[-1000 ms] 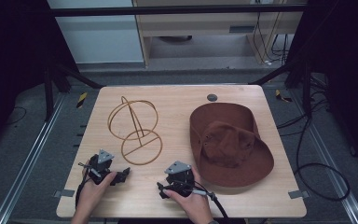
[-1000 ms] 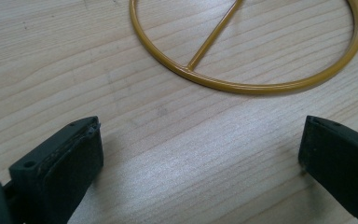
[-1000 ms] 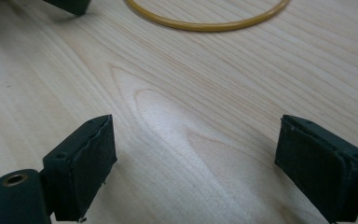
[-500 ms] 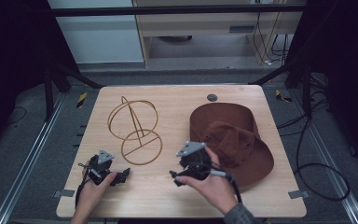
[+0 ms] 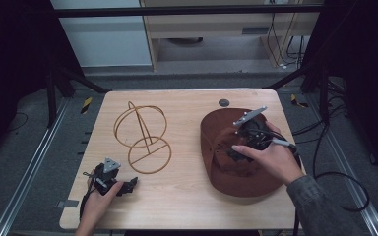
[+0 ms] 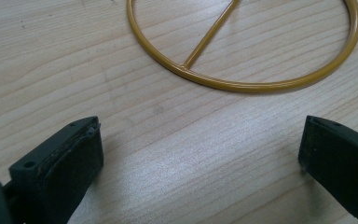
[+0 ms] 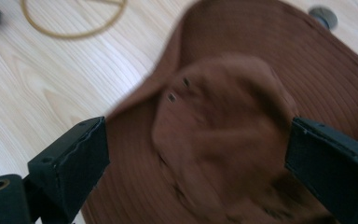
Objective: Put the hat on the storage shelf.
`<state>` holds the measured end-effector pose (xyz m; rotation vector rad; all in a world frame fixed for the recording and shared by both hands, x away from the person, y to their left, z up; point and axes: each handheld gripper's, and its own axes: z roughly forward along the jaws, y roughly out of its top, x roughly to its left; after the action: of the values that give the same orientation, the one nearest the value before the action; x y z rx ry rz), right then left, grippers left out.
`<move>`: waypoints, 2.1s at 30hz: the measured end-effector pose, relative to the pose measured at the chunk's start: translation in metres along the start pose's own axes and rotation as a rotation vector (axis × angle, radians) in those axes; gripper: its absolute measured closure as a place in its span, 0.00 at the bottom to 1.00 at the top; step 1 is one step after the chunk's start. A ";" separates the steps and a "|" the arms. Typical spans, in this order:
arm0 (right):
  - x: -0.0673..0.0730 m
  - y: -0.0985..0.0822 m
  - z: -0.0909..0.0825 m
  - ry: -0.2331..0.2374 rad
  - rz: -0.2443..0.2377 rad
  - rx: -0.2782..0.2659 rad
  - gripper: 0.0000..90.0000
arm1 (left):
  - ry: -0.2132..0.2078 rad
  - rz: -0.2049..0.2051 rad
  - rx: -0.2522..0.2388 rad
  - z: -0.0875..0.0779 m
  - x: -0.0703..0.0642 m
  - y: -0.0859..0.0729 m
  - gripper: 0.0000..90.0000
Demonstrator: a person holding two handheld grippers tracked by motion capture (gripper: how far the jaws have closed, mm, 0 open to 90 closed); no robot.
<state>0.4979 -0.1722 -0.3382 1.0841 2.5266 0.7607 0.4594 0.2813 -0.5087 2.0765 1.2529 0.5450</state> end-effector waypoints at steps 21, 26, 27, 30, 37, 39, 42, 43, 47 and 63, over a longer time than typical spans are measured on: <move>-0.062 0.012 0.029 0.017 -0.018 0.144 0.15 | -0.012 0.013 0.001 -0.001 -0.003 -0.001 0.00; -0.065 0.013 0.041 0.005 0.002 0.162 0.15 | -0.013 0.012 -0.003 -0.001 -0.004 -0.001 0.00; -0.065 0.014 0.043 0.011 0.005 0.166 0.15 | -0.013 0.012 -0.003 -0.001 -0.004 -0.001 0.00; -0.063 0.015 0.048 0.027 0.006 0.175 0.16 | -0.013 0.012 -0.003 -0.001 -0.004 -0.001 0.00; -0.066 0.015 0.057 0.041 0.020 0.196 0.19 | -0.016 0.018 0.000 -0.002 -0.005 -0.001 0.00; -0.067 0.014 0.059 0.044 0.029 0.195 0.20 | -0.016 0.018 0.000 -0.002 -0.005 -0.001 0.00; -0.068 0.012 0.063 0.048 0.031 0.202 0.23 | -0.016 0.017 0.000 -0.002 -0.005 -0.001 0.00; -0.068 0.012 0.064 0.050 0.037 0.206 0.25 | -0.016 0.018 0.000 -0.001 -0.005 -0.001 0.00; -0.068 0.011 0.069 0.062 0.032 0.211 0.39 | -0.018 0.018 -0.002 -0.001 -0.005 -0.001 0.00; -0.070 0.009 0.064 0.111 0.028 0.193 0.92 | -0.020 0.020 -0.003 -0.001 -0.005 -0.001 0.00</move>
<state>0.5790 -0.1957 -0.3821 1.1697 2.7307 0.6092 0.4559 0.2773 -0.5088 2.0890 1.2205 0.5341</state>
